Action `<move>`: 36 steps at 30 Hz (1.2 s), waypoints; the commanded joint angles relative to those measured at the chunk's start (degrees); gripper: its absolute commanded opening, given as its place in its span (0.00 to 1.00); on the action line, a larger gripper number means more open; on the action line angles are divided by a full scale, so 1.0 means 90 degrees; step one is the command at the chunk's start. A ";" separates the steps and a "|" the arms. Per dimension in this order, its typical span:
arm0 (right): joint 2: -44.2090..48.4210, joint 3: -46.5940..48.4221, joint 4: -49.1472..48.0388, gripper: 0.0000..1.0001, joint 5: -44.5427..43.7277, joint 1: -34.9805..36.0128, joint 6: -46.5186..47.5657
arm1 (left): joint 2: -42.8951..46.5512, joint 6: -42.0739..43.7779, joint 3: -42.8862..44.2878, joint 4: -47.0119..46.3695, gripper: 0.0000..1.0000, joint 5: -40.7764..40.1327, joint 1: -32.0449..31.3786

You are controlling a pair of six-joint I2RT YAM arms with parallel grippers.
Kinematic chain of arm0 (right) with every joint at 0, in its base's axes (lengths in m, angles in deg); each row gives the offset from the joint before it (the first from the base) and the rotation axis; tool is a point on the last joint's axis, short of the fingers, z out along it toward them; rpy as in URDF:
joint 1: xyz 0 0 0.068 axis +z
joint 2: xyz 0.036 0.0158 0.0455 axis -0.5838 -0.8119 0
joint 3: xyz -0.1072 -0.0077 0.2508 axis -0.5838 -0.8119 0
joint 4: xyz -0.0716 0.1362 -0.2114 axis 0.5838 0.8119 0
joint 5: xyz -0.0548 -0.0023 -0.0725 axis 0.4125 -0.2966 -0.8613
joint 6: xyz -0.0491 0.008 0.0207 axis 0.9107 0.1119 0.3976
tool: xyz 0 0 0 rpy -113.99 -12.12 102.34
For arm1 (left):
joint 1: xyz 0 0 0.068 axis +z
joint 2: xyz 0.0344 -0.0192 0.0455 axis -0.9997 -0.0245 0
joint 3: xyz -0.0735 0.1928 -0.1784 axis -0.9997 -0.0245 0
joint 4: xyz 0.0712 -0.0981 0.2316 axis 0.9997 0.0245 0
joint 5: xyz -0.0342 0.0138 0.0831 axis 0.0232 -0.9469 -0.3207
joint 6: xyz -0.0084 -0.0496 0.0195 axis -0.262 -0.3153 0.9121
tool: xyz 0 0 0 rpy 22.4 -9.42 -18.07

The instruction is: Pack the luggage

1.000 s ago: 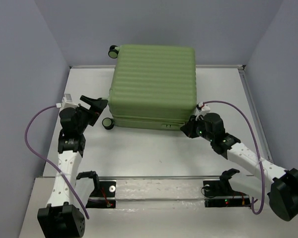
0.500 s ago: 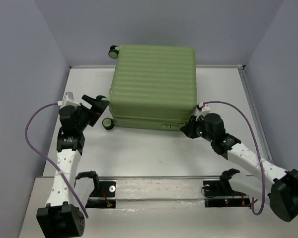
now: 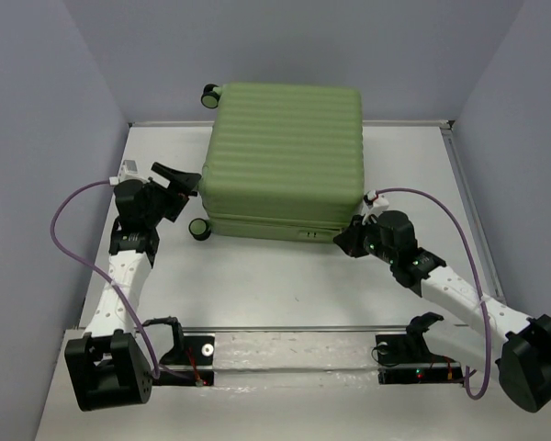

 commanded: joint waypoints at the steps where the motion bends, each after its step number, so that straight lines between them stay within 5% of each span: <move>1: 0.0405 0.0123 -0.0766 0.07 0.0326 -0.0035 0.0071 | -0.0188 -0.0334 0.0176 -0.0849 0.97 -0.0077 -0.0008; 17: 0.0386 0.0064 -0.0766 0.07 0.0385 -0.0035 0.0061 | -0.0627 -0.1584 -0.0185 -0.1982 0.94 -0.0584 -0.0018; 25: 0.0376 0.0045 -0.0776 0.07 0.0414 -0.0035 0.0071 | -0.0823 -0.1780 -0.0293 -0.2275 0.82 -0.0761 -0.0018; 27: 0.0357 0.0045 -0.0786 0.07 0.0395 -0.0035 0.0071 | -0.0882 -0.1790 -0.0332 -0.2372 0.74 -0.0790 -0.0008; 36: 0.0191 -0.0053 -0.1234 0.07 0.0560 0.0062 -0.0261 | -0.0921 -0.1615 -0.0527 -0.3026 0.09 -0.0917 -0.0008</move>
